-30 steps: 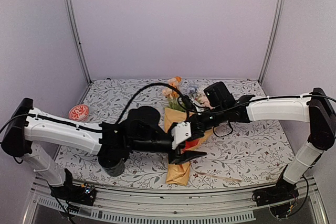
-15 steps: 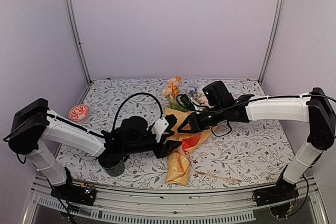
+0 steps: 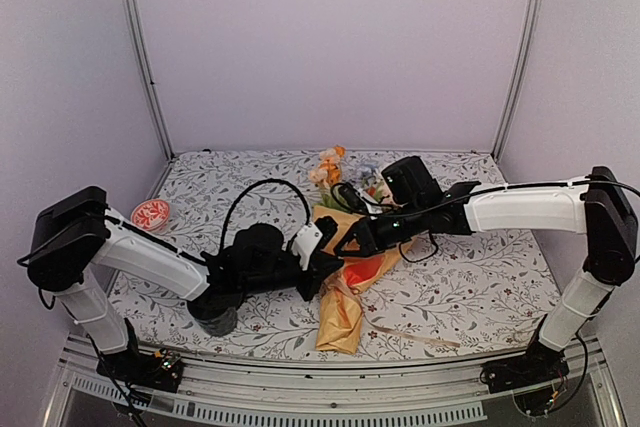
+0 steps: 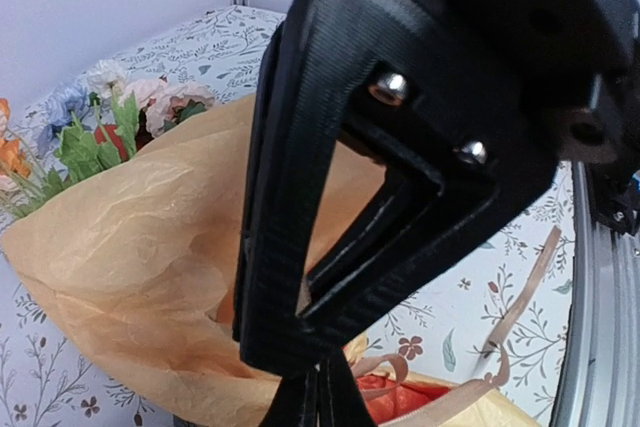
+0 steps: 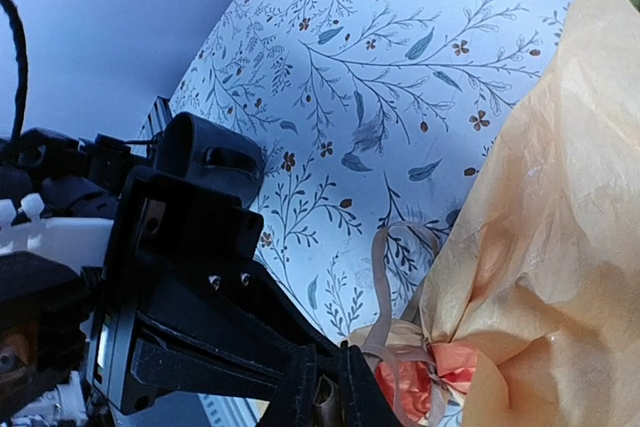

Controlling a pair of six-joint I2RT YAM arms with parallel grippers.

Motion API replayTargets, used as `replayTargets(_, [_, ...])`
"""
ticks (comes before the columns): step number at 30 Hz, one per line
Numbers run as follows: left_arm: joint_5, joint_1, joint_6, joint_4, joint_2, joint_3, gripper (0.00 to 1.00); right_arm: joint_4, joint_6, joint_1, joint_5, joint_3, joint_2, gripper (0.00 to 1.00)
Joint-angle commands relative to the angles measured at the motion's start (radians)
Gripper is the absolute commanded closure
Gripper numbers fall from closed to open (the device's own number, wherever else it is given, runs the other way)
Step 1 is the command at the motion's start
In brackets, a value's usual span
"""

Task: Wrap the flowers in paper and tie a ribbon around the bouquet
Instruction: Cross the half-tied ribbon over the folded bouquet.

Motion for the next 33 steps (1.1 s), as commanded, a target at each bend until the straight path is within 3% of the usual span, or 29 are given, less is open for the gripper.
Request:
replayTargets(1, [0.006, 0.008, -0.017, 0.057, 0.006, -0.014, 1.00, 0.017, -0.001, 0.004, 0.015, 0.014, -0.010, 0.82])
replayTargets(3, [-0.001, 0.011, -0.028, 0.090, -0.001, -0.035, 1.00, 0.015, -0.003, 0.004, 0.037, -0.004, -0.031, 0.73])
replayTargets(6, [0.017, 0.016, -0.035, 0.148, -0.012, -0.067, 1.00, 0.027, -0.005, 0.003, 0.040, -0.046, -0.071, 0.71])
replayTargets(14, [0.058, 0.031, -0.072, 0.234, -0.008, -0.103, 1.00, 0.186, 0.001, 0.048, -0.093, -0.190, -0.159, 0.86])
replayTargets(21, [0.093, 0.039, -0.091, 0.285, -0.001, -0.118, 1.00, 0.187, 0.004, 0.072, 0.014, -0.204, -0.089, 0.96])
replayTargets(27, [0.108, 0.047, -0.115, 0.342, 0.011, -0.133, 1.00, 0.220, -0.022, 0.062, 0.063, -0.191, -0.035, 1.00])
replayTargets(33, [0.118, 0.050, -0.125, 0.375, 0.014, -0.153, 1.00, 0.240, -0.028, 0.043, 0.074, -0.227, -0.022, 0.98])
